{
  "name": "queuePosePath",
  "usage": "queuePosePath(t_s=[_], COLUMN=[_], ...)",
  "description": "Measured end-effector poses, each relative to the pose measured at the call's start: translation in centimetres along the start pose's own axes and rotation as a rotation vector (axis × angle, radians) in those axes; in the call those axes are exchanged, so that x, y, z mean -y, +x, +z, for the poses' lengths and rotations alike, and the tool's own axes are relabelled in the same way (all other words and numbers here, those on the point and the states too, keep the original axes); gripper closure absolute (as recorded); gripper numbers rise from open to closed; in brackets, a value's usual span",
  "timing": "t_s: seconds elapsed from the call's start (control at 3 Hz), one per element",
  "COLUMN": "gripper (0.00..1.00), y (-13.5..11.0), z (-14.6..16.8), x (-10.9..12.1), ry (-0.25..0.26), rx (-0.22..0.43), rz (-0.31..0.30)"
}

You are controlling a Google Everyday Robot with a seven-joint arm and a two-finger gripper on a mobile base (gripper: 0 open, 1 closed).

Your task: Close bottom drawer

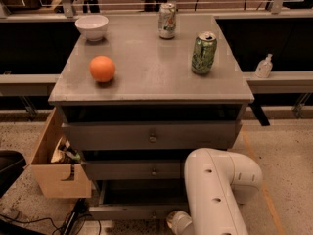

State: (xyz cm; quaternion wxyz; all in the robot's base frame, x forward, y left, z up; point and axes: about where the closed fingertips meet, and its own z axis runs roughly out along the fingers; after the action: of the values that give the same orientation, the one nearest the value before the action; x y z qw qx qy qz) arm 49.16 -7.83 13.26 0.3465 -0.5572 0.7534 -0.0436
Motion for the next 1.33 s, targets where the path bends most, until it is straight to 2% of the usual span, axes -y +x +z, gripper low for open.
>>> queuePosePath(t_s=[0.67, 1.0, 1.33], gripper=[0.00, 0.00, 0.19], y=[0.10, 0.10, 0.09], z=[-0.59, -0.59, -0.58], x=[-0.93, -0.93, -0.93], ry=[0.000, 0.000, 0.000], rx=[0.001, 0.001, 0.001], rz=[0.000, 0.000, 0.000])
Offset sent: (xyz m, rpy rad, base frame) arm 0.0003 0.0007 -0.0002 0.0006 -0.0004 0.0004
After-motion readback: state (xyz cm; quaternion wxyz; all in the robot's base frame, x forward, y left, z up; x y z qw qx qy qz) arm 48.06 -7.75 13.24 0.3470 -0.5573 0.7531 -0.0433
